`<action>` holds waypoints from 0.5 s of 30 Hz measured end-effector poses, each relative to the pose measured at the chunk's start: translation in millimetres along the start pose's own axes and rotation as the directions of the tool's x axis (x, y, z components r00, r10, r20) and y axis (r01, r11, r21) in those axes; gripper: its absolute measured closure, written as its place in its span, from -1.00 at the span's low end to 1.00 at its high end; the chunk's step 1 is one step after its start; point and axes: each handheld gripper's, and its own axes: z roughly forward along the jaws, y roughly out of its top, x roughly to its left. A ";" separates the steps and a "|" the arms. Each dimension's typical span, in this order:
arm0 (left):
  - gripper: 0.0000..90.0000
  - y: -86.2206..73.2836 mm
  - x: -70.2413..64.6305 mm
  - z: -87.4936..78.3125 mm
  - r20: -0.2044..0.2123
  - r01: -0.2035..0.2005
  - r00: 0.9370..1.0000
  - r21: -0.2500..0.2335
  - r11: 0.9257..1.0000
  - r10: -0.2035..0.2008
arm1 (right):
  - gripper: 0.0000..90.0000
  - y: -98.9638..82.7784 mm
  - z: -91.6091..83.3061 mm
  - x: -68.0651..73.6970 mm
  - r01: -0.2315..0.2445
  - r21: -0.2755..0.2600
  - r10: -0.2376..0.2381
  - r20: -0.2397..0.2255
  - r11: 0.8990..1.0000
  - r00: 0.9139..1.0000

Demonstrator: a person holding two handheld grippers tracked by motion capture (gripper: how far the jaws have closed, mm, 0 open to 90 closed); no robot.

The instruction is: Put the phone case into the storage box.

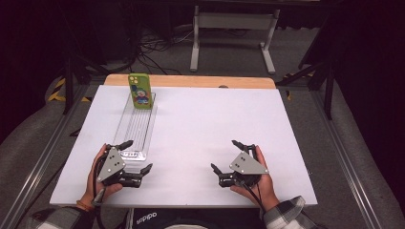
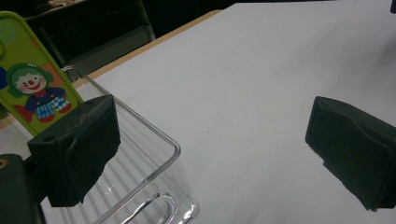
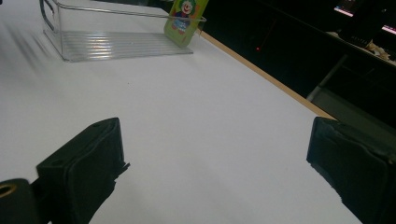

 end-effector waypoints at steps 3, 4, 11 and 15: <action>-0.92 -0.4 0.2 -0.1 -0.001 -0.005 1.000 -0.005 1.000 0.005 | -0.90 -0.5 0.1 -0.3 0.007 0.009 -0.007 0.002 1.000 1.000; -0.92 -0.7 0.9 -0.2 0.005 -0.003 1.000 -0.006 1.000 0.003 | -0.90 0.2 0.0 0.0 0.007 0.008 -0.007 0.006 1.000 1.000; -0.91 -2.2 2.9 -1.7 0.004 0.029 1.000 -0.010 1.000 -0.029 | -0.89 2.0 -0.1 2.9 0.015 0.008 -0.015 0.015 1.000 1.000; -0.91 -1.8 3.2 -1.8 -0.007 0.015 1.000 -0.008 1.000 -0.015 | -0.89 1.7 0.1 3.4 0.024 0.009 -0.024 0.018 1.000 1.000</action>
